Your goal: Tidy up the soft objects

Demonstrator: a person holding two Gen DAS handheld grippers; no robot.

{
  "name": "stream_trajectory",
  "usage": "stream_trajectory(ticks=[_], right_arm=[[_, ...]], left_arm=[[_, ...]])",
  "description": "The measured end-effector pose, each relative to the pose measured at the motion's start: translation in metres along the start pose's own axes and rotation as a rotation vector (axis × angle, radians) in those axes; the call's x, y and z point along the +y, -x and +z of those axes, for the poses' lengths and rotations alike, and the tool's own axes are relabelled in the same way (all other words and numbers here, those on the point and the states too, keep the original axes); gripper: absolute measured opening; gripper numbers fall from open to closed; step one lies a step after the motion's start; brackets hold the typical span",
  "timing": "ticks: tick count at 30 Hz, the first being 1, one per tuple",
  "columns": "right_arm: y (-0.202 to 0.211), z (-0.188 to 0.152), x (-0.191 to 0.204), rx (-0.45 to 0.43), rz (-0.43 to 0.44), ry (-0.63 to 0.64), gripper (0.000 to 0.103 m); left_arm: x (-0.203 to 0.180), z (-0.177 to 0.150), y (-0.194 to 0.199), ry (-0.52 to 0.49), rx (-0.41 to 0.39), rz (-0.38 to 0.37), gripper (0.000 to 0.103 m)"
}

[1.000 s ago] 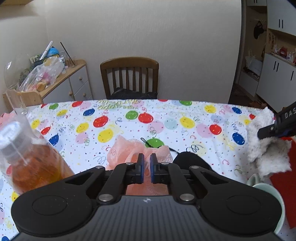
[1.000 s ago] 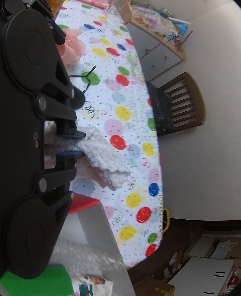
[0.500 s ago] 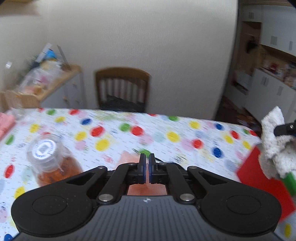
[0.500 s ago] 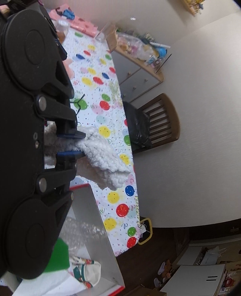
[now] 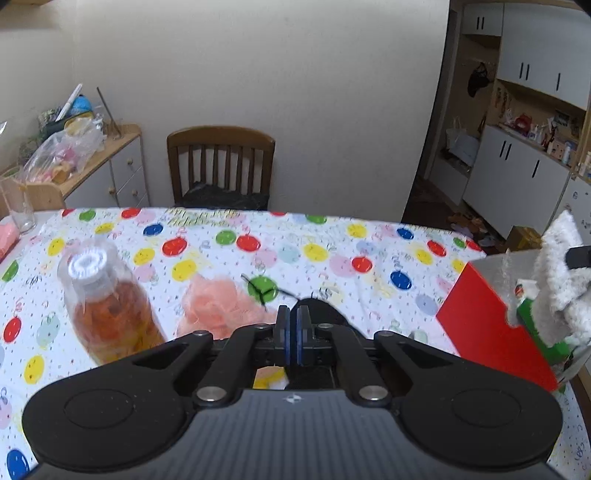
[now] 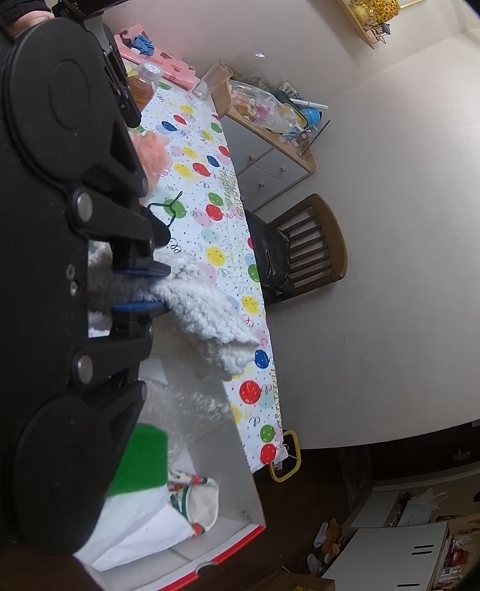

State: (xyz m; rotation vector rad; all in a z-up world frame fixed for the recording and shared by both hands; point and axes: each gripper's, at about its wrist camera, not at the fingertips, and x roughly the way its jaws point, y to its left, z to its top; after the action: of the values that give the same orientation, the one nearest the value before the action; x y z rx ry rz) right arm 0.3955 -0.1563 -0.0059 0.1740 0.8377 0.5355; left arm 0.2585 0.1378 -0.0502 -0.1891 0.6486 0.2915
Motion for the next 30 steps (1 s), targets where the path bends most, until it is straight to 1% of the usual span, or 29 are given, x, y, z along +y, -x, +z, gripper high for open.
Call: stream_trajectory(ticks=[4, 5, 7, 8, 9, 10, 11, 13, 17, 20, 22, 23, 26, 28, 30], right_arm=[[0.006, -0.004, -0.011, 0.004, 0.001, -0.014, 0.013], [0.006, -0.005, -0.014, 0.005, 0.002, -0.019, 0.013], [0.007, -0.007, -0.018, 0.007, 0.003, -0.025, 0.013], [0.007, -0.007, -0.019, 0.008, 0.003, -0.027, 0.013], [0.008, -0.007, -0.021, 0.01, 0.003, -0.028, 0.013], [0.008, -0.008, -0.023, 0.011, 0.002, -0.029, 0.013], [0.008, -0.008, -0.024, 0.012, -0.001, -0.029, 0.013], [0.007, -0.008, -0.028, 0.015, -0.005, -0.029, 0.013], [0.002, -0.007, -0.033, 0.029, -0.016, -0.034, 0.013], [-0.004, -0.007, -0.035, 0.039, -0.021, -0.037, 0.013], [-0.008, -0.006, -0.036, 0.044, -0.022, -0.037, 0.013], [-0.01, -0.005, -0.036, 0.046, -0.023, -0.037, 0.013], [-0.015, -0.003, -0.037, 0.054, -0.03, -0.038, 0.013], [-0.019, -0.003, -0.038, 0.059, -0.034, -0.041, 0.013], [-0.022, -0.003, -0.038, 0.065, -0.038, -0.044, 0.013]], left_arm=[[-0.005, -0.005, -0.004, -0.003, 0.015, 0.031, 0.007], [-0.006, -0.006, -0.005, -0.006, 0.018, 0.037, 0.01], [-0.01, -0.007, -0.01, -0.009, 0.021, 0.045, 0.029], [-0.011, -0.007, -0.013, -0.009, 0.022, 0.054, 0.057], [-0.011, -0.008, -0.016, -0.005, 0.021, 0.062, 0.074], [-0.011, -0.008, -0.018, 0.002, 0.016, 0.068, 0.088], [-0.011, -0.009, -0.02, 0.01, 0.005, 0.071, 0.088], [-0.012, -0.009, -0.029, 0.013, 0.014, 0.088, 0.088], [-0.017, -0.005, -0.058, -0.011, 0.045, 0.206, 0.088], [-0.02, -0.005, -0.081, -0.006, 0.108, 0.281, 0.088], [-0.022, -0.006, -0.091, -0.018, 0.113, 0.357, 0.088], [-0.021, -0.006, -0.095, -0.012, 0.114, 0.376, 0.088], [-0.017, -0.005, -0.107, 0.013, 0.135, 0.36, 0.088], [-0.014, -0.006, -0.116, 0.013, 0.152, 0.372, 0.088], [-0.014, -0.007, -0.123, 0.009, 0.167, 0.357, 0.088]])
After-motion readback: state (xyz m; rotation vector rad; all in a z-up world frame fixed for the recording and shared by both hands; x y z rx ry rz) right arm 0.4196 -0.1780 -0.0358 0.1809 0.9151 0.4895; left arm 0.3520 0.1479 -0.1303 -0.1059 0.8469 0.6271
